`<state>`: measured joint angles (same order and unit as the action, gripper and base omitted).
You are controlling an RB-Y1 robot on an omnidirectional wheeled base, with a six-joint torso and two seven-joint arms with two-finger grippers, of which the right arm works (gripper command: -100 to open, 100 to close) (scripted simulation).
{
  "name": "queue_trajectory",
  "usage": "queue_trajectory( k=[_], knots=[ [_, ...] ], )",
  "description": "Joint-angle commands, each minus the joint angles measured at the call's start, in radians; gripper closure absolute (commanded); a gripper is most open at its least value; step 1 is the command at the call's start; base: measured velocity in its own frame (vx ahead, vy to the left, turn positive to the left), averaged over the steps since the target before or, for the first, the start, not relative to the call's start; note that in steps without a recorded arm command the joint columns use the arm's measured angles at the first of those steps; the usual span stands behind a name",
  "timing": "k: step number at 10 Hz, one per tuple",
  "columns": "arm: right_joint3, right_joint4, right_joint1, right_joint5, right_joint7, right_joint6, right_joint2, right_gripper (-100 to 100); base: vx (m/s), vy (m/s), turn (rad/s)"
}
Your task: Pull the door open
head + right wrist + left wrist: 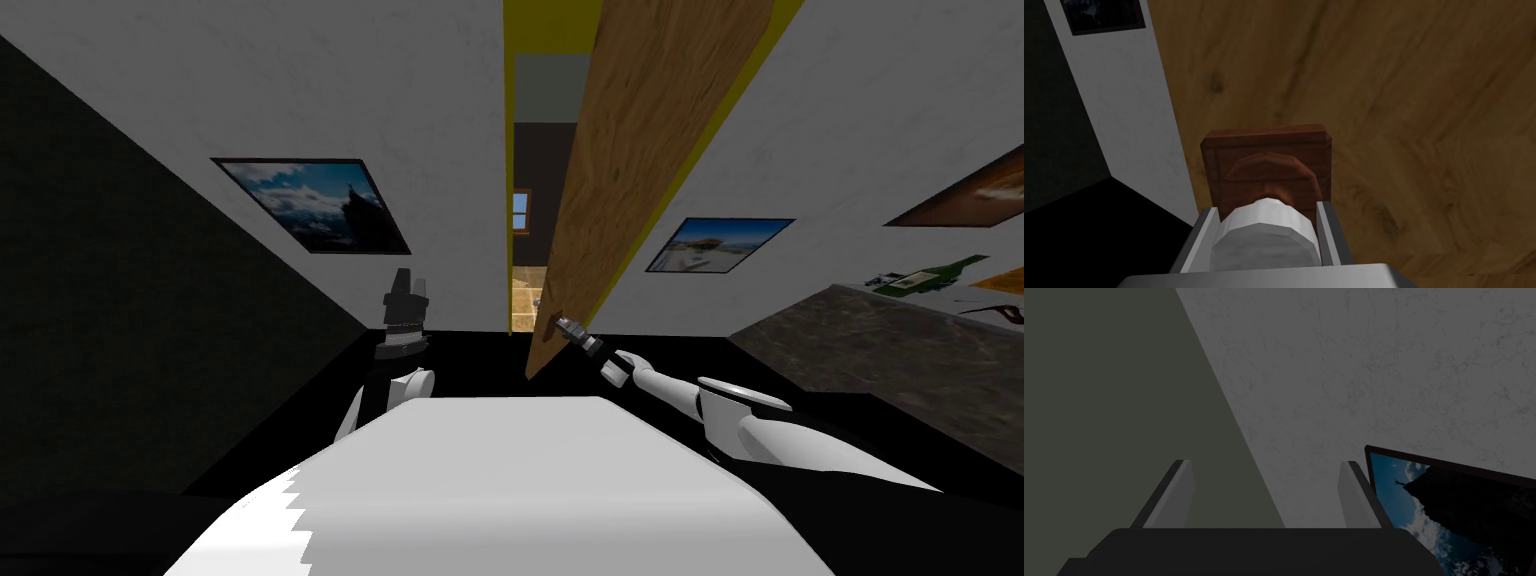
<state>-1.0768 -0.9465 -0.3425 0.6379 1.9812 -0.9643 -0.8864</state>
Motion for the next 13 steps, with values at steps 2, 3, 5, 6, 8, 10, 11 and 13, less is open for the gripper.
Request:
queue_trajectory(
  k=[2, 3, 5, 6, 8, 10, 11, 13],
  knots=[
    [-0.015, 0.012, -0.002, -0.004, 0.011, -0.02, -0.003, 100, -0.094, -0.111, 0.107],
    [-0.018, 0.014, -0.003, -0.005, 0.013, -0.025, -0.004, 100, -0.136, -0.167, 0.162],
    [-0.032, 0.028, -0.009, -0.009, 0.025, -0.047, -0.008, 100, -0.146, -0.19, 0.139],
    [-0.04, 0.036, -0.011, -0.011, 0.032, -0.06, -0.01, 100, -0.162, -0.211, 0.164],
    [-0.056, 0.05, -0.017, -0.015, 0.045, -0.084, -0.014, 100, -0.179, -0.169, 0.161],
    [-0.07, 0.063, -0.022, -0.019, 0.055, -0.104, -0.018, 100, -0.168, -0.179, 0.13],
    [-0.076, 0.069, -0.024, -0.02, 0.061, -0.115, -0.02, 100, -0.124, -0.168, 0.109],
    [-0.079, 0.076, -0.026, -0.025, 0.065, -0.116, -0.016, 100, -0.064, -0.112, 0.077]
  ],
)
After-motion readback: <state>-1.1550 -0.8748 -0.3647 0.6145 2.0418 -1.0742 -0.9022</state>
